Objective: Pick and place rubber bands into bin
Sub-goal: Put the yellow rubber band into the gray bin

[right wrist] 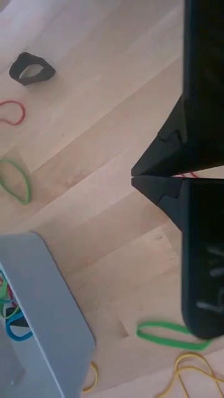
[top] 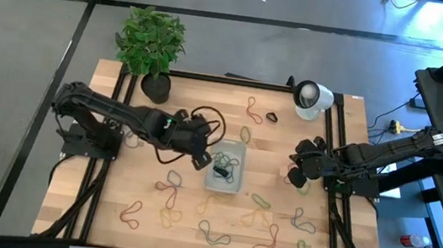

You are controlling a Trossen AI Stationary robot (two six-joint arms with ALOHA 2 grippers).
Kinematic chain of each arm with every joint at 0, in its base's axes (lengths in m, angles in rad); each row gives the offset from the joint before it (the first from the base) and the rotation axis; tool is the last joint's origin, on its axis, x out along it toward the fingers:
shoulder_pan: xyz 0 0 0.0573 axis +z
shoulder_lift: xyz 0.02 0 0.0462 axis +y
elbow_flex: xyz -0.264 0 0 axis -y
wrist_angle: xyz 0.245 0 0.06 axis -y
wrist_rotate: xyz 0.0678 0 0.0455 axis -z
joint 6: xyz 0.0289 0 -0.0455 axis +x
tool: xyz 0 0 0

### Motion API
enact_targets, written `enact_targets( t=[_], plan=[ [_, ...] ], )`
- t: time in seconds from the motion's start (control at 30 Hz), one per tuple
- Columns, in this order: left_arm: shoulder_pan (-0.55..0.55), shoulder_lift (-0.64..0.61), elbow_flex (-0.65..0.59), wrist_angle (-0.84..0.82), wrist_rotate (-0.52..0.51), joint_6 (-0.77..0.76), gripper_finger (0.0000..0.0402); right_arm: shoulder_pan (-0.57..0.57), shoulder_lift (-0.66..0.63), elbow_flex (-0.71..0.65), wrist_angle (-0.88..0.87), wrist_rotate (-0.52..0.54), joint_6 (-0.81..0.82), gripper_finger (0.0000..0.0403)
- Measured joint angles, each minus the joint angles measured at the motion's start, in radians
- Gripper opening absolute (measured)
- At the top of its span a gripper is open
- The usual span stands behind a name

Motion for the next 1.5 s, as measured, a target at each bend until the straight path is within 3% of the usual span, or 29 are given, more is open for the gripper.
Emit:
enact_targets(
  t=[0.2,0.33,0.87,1.13,1.27,1.5],
  plan=[
    [0.009,0.094,0.113,0.100,-0.024,0.175,0.0002,0.000,0.002,0.000,0.000,0.000,0.000,0.0012],
    [0.032,0.171,0.147,0.137,0.027,0.225,0.0002,0.000,0.002,0.000,0.000,0.000,0.003,0.0012],
    [0.131,0.509,0.148,0.151,0.337,0.212,0.0002,0.000,0.002,0.000,0.006,-0.003,0.002,0.0012],
    [0.143,0.564,0.148,0.151,0.389,0.094,0.0002,0.000,0.002,0.000,0.006,-0.003,0.000,0.0012],
    [0.147,0.564,0.148,0.152,0.397,0.061,0.0021,0.000,0.002,0.000,0.004,-0.003,-0.001,0.0012],
    [0.163,0.562,0.148,0.161,0.441,0.039,0.0099,0.000,0.002,0.000,0.003,-0.002,0.007,0.0012]
  ],
)
